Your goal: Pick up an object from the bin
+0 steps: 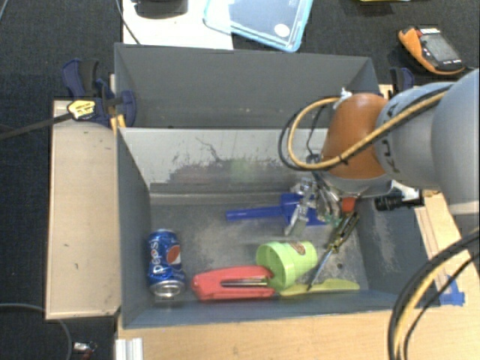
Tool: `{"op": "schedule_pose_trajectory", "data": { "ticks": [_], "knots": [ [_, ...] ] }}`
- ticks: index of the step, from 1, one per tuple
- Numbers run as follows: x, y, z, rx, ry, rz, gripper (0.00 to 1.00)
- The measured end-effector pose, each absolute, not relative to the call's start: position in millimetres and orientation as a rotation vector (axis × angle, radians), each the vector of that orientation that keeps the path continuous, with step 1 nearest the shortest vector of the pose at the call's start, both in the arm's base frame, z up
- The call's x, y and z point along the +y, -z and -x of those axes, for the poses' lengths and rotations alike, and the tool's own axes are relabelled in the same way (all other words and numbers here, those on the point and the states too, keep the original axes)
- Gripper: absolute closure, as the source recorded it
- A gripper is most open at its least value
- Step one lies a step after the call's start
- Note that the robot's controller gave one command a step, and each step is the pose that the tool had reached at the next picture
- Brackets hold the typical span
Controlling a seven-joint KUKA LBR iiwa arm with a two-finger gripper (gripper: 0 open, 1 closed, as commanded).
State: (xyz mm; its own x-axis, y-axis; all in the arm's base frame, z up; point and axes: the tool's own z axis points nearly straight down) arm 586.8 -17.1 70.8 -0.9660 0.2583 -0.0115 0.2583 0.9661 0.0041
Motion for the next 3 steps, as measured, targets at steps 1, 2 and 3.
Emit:
{"op": "schedule_pose_trajectory", "data": {
  "ticks": [1, 2, 3],
  "knots": [
    [-17.5, -106.9, -584.6, 3.109, -0.004, -0.405, 1.0],
    [-17.6, -150.9, -586.9, 3.102, -0.005, -0.398, 1.0],
    [-17.5, -182.1, -588.3, 3.096, -0.006, -0.399, 1.0]
  ]
}}
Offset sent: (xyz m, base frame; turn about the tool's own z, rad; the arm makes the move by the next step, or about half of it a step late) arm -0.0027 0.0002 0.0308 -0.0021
